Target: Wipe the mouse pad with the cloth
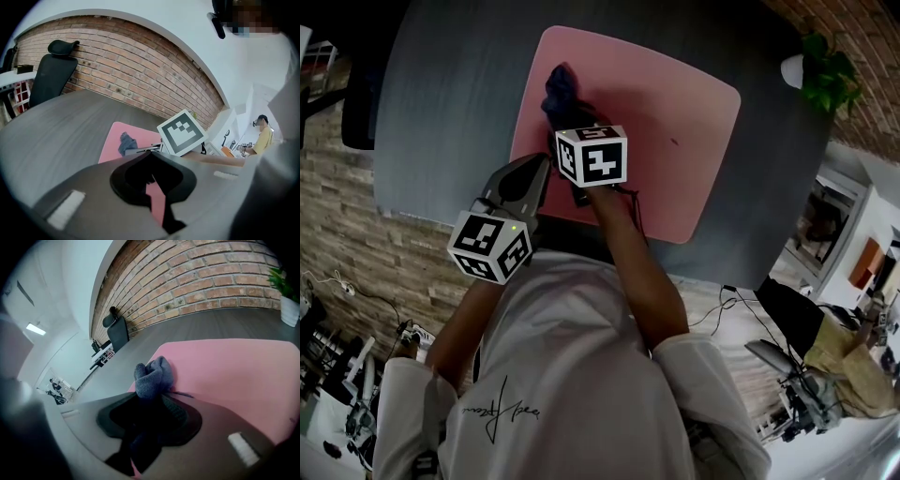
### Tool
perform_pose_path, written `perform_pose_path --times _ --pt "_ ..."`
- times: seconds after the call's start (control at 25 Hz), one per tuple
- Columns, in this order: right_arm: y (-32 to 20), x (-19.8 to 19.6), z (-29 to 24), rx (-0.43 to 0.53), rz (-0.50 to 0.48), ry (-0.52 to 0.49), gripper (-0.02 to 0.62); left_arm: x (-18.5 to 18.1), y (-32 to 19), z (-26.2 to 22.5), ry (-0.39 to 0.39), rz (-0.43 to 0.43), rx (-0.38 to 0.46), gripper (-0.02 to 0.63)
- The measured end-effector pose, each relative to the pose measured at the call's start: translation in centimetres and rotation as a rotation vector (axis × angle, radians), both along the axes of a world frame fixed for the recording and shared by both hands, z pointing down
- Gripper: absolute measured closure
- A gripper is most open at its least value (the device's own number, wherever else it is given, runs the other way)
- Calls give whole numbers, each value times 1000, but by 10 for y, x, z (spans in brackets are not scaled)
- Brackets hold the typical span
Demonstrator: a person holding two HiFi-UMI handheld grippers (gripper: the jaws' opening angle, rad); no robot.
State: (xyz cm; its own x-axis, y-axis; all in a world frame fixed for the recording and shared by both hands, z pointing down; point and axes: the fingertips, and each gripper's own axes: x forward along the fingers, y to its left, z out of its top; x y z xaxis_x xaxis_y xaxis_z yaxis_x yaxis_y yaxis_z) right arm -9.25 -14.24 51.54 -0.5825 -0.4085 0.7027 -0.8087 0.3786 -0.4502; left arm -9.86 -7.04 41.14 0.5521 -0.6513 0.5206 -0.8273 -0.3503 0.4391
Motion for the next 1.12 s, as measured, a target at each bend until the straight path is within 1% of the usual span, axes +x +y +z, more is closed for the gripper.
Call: perform_pose_path --times 0.12,0.36,0.52,0.84,1.12 --pt "4 6 1 -2 0 3 456 8 2 1 7 13 -2 598" --pt "11 18 0 -6 2 11 456 15 6 0 13 13 -3 598" --pt "16 29 1 -7 9 17 456 19 11 1 22 8 -10 598" --pt "22 48 1 -4 29 31 456 33 19 1 31 32 -11 598" --pt "28 65 1 -3 47 35 456 41 22 -2 31 36 -5 598"
